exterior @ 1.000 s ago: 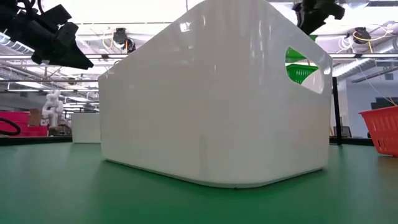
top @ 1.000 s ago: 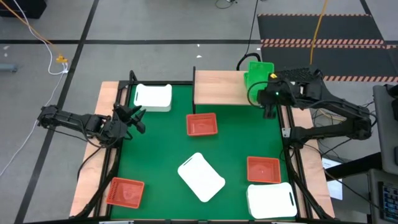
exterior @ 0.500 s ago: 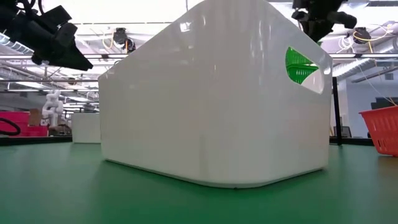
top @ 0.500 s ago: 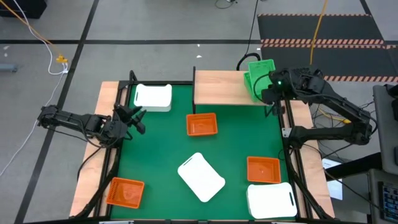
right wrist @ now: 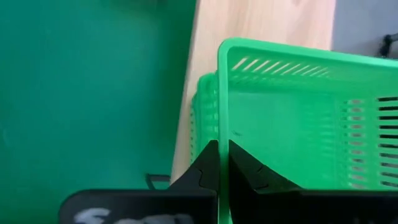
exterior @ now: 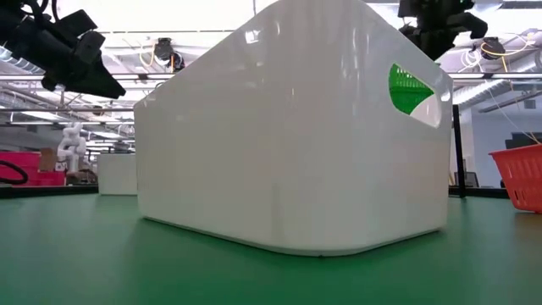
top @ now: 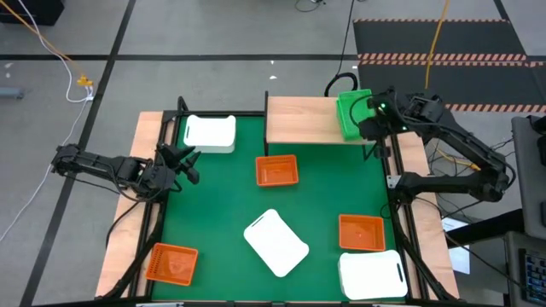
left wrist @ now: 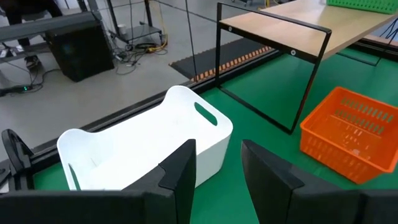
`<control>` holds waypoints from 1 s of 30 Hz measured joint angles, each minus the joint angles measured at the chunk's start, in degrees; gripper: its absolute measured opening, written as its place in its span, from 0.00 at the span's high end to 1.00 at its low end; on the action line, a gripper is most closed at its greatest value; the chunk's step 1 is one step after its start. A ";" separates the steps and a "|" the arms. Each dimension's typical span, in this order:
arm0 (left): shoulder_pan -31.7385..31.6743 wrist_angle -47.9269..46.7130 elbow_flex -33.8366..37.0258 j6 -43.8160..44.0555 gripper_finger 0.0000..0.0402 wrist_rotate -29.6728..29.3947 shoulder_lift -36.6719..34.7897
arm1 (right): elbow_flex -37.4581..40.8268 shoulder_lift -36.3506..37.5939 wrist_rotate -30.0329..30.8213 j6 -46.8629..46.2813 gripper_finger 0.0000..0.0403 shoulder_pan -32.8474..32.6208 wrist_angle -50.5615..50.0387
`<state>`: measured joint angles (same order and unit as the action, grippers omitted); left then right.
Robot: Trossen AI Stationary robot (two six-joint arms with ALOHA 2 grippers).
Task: Stack baskets on shelf by color
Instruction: Stack the green bin on top of the green bin on the shelf, then put the bottom right orange bin on the shelf
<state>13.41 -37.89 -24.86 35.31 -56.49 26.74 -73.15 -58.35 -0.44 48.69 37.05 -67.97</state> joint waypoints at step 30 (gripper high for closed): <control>0.00 0.39 0.00 -1.95 0.67 -1.00 0.00 | 4.53 10.53 4.18 -26.04 0.64 -10.34 12.01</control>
<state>13.41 -37.50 -24.86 33.36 -57.49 26.74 -68.62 -47.83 3.74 22.64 26.71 -55.95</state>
